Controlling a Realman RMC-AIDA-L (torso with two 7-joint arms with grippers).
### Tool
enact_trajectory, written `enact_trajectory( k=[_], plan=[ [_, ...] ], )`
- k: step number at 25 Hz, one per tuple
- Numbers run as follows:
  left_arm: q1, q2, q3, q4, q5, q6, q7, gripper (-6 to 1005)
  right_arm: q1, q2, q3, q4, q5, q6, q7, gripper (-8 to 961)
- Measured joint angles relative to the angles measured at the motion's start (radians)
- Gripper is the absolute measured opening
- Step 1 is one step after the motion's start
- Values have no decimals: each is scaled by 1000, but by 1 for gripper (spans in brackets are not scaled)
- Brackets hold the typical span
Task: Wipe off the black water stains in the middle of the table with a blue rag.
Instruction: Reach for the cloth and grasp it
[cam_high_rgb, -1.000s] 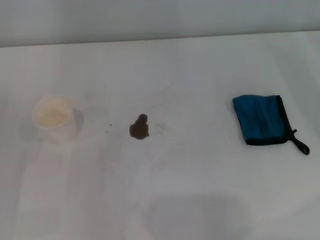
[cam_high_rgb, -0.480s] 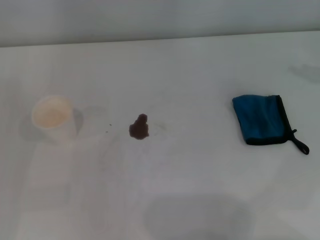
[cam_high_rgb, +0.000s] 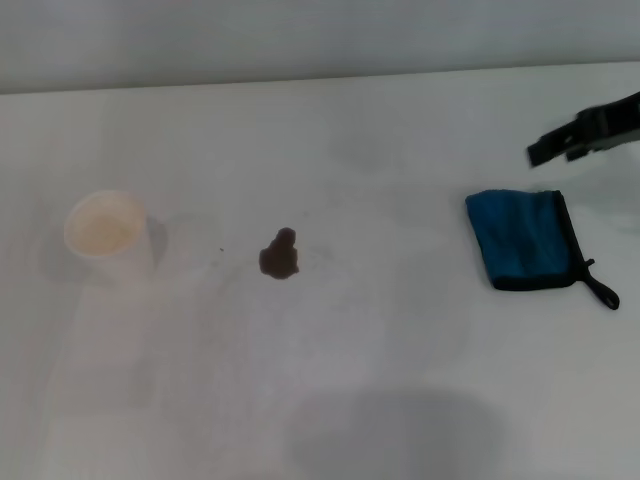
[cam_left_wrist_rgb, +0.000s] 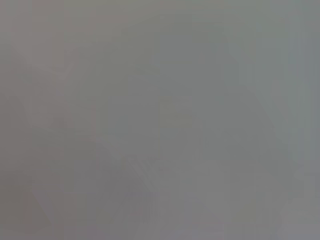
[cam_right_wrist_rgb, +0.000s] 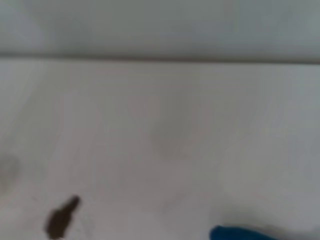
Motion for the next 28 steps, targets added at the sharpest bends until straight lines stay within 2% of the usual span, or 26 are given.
enact_trajectory(
  k=[1, 2, 4, 7, 10, 15, 23, 28],
  plan=[
    [0, -1, 0, 1, 0, 0, 1, 890, 0, 0, 0, 0, 0, 0, 0, 624],
    [0, -1, 0, 2, -1, 0, 1, 890, 13, 18, -25, -17, -49, 3, 10, 623],
    [0, -2, 0, 6, -1, 0, 1, 890, 26, 32, -117, -30, -106, 2, 40, 622],
    [-1, -3, 2, 16, -2, 1, 1, 890, 31, 31, -280, -25, -123, -14, 106, 619],
    [-2, -3, 2, 19, -2, 3, 2, 891, 39, 32, -356, -10, -126, -24, 130, 617],
    [-11, -3, 6, 45, 0, 3, 20, 891, 51, 31, -394, 71, -137, -71, 131, 614],
    [-8, -4, 10, 69, 5, 3, 52, 890, 109, 29, -410, 260, -212, -193, 120, 613],
    [-5, -4, 10, 73, 7, 4, 56, 890, 120, 33, -444, 296, -238, -218, 119, 612]
  ],
)
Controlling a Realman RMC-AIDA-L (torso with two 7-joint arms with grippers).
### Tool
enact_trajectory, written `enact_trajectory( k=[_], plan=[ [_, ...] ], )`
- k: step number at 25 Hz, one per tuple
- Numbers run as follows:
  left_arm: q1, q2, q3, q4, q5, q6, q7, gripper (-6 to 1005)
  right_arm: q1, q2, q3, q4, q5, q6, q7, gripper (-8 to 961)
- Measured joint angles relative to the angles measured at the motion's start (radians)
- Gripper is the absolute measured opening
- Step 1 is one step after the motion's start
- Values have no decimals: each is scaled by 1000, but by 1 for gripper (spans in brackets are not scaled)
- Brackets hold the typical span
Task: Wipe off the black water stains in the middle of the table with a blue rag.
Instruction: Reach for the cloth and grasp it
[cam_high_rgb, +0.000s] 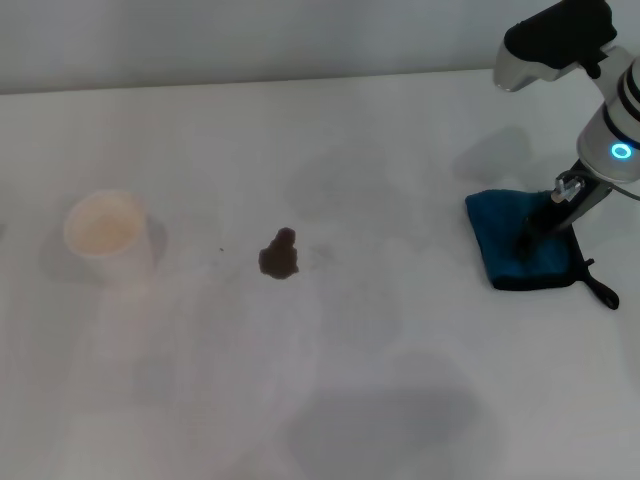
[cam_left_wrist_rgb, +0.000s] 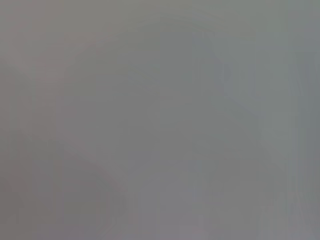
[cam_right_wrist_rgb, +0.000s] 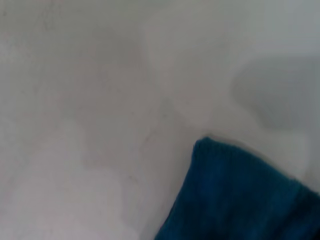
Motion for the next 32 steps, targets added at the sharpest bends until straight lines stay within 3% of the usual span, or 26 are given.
enact_trajectory(
  k=[8, 13, 24, 29, 32],
  plan=[
    [2, 0, -1, 14, 0, 4, 2, 891, 9, 1, -16, 19, -3, -37, 0, 610],
    [2, 0, -1, 14, 0, 6, 2, 891, 64, -3, -29, 143, -5, -70, -12, 367],
    [1, 1, -1, 14, -3, 6, 2, 891, 90, 3, -39, 157, -5, -96, -26, 364],
    [0, 2, -3, 14, -4, 3, 2, 891, 94, 3, -68, 160, -6, -106, -18, 222],
    [0, 2, -4, 14, -4, 2, 1, 891, 96, 3, -79, 168, -7, -113, -16, 32]
  ],
)
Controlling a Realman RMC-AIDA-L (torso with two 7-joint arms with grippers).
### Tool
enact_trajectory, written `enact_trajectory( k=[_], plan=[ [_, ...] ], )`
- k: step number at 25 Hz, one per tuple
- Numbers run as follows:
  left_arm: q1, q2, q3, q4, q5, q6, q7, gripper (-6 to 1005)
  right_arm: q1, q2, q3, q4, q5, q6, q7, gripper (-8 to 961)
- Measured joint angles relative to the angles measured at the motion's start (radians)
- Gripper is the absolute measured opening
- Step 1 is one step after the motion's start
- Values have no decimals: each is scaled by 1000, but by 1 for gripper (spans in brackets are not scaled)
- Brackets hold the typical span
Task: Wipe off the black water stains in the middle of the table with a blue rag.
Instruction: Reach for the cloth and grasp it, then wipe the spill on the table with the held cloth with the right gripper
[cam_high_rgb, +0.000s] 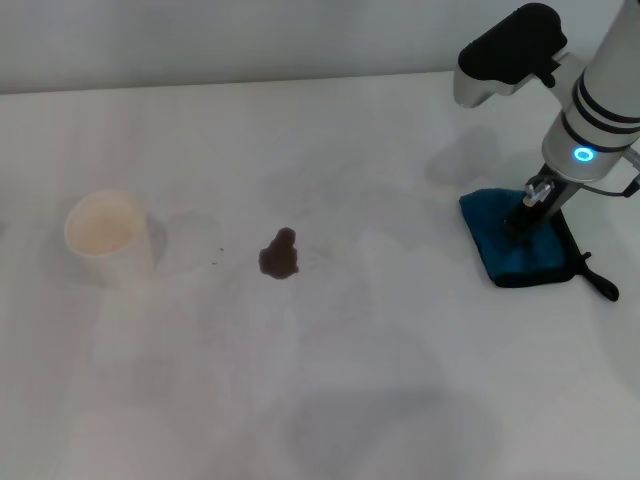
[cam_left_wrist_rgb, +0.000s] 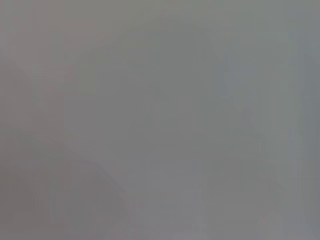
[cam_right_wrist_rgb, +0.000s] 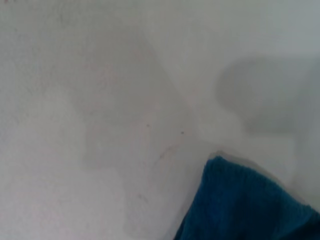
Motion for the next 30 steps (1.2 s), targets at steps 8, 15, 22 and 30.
enact_trajectory(
  k=[8, 15, 22, 30],
  plan=[
    [-2, 0, 2, -2, 1, -2, 0, 891, 32, 9, -49, -3, 57, -13, -2, 33],
    [-5, -1, 3, 0, 4, -3, 0, 890, 83, 14, -215, -3, 154, -45, 47, 32],
    [-4, -2, 4, 8, 4, -3, 0, 890, 168, 14, -440, -3, 331, -106, 84, 29],
    [-1, -4, 4, 27, 6, 3, 0, 890, 261, 15, -729, -13, 489, -186, 188, 35]
  ],
)
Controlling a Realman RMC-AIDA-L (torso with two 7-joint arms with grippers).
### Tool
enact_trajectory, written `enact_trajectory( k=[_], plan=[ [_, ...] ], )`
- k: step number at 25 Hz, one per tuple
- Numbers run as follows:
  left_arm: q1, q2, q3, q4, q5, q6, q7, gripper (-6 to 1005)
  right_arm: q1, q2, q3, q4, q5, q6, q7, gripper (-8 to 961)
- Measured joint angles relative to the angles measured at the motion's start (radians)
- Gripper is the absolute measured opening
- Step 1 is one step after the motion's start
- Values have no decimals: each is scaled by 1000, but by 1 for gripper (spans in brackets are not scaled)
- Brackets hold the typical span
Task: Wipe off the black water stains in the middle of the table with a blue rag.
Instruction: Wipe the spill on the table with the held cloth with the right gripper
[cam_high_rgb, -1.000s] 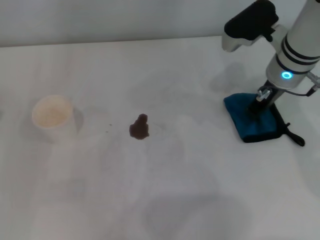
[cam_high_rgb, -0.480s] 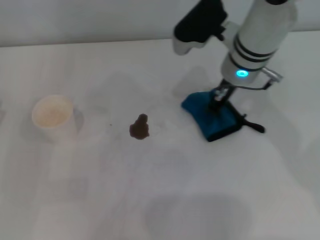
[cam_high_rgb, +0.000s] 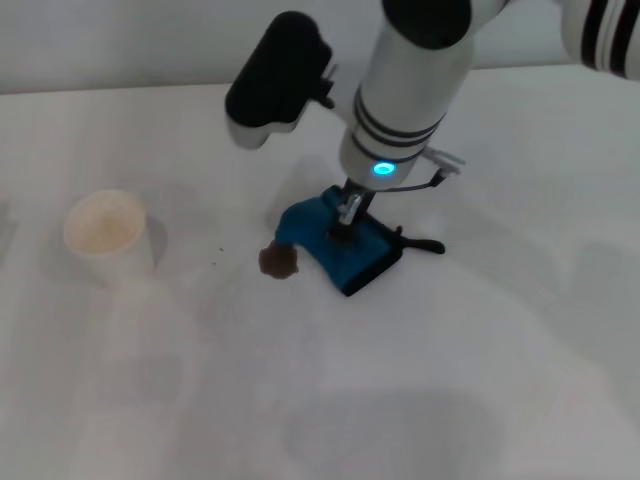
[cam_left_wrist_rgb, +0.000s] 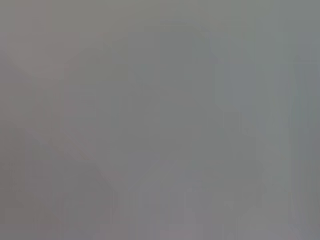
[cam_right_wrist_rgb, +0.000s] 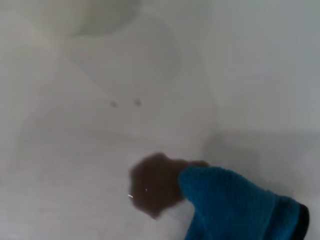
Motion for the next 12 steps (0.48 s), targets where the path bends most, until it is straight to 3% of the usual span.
enact_trajectory(
  k=[7, 12],
  plan=[
    [-5, 1, 0, 23, 16, 1, 2, 890, 49, 0, -194, -32, 170, -61, 10, 40],
    [2, 1, 0, 32, 21, 2, 32, 890, 47, 0, -222, -90, 213, -70, -8, 43]
  ],
)
